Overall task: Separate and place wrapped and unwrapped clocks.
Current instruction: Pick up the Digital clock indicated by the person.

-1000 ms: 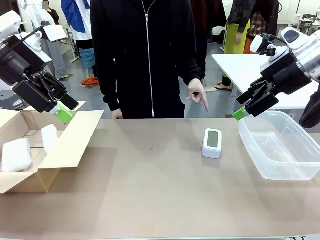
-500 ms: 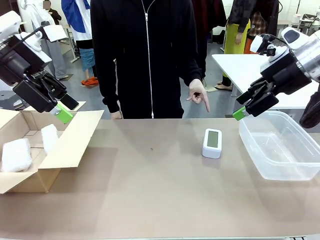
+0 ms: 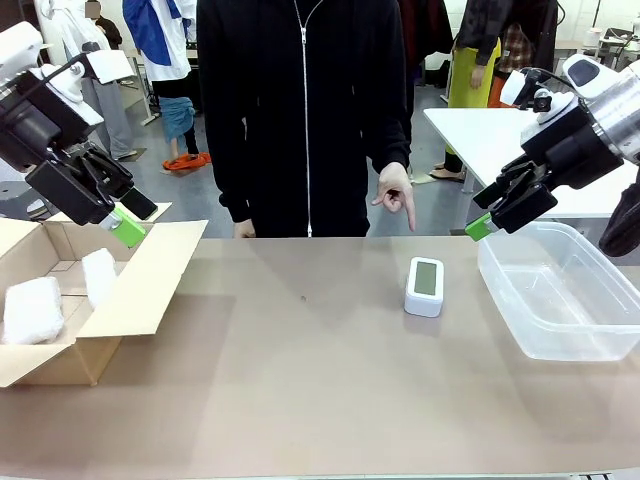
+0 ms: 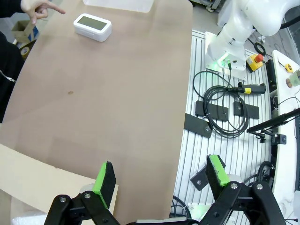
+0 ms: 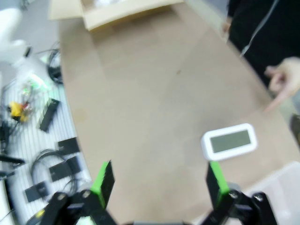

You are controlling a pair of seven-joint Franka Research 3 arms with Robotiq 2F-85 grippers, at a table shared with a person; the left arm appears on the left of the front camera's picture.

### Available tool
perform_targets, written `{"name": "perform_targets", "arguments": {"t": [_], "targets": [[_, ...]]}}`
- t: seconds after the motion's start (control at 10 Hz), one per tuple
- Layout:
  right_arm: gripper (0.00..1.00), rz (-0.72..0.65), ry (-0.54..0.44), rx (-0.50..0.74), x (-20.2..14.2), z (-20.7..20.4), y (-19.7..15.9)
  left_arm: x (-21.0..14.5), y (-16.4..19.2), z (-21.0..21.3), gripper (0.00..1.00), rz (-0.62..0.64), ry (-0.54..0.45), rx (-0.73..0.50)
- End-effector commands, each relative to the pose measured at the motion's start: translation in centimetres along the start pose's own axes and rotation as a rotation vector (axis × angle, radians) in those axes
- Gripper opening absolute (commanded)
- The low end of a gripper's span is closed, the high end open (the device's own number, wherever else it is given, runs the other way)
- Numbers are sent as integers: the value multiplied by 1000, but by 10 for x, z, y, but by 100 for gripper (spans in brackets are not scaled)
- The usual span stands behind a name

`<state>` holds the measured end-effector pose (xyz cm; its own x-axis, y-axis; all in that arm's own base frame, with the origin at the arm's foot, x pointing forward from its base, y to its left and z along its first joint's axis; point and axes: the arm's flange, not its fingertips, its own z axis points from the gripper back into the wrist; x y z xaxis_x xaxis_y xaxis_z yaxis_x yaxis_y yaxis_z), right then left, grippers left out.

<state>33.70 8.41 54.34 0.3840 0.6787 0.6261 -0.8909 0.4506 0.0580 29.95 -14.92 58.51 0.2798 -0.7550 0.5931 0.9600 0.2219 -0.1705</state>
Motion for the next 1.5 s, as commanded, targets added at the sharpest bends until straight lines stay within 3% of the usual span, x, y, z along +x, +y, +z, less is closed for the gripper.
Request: {"name": "perform_targets", "arguments": {"t": [0.0,0.3,0.5,0.7,0.9,1.4], "targets": [[100,-417,121,-52,55,-24,-5,-1,0,2,100,-22,-8,-11],[100,-862,286,-382,92,-90,-9,-1,0,2,100,-22,-8,-11],[100,-1030,331,-612,80,-119,-22,-1,0,2,100,-22,-8,-11],[100,-1187,404,-639,62,-135,-52,-1,0,2,100,-22,-8,-11],[100,-1365,377,-661,43,-159,-89,-1,0,2,100,-22,-8,-11],[100,-1407,327,-577,19,-189,-124,-1,0,2,100,-22,-8,-11]]}}
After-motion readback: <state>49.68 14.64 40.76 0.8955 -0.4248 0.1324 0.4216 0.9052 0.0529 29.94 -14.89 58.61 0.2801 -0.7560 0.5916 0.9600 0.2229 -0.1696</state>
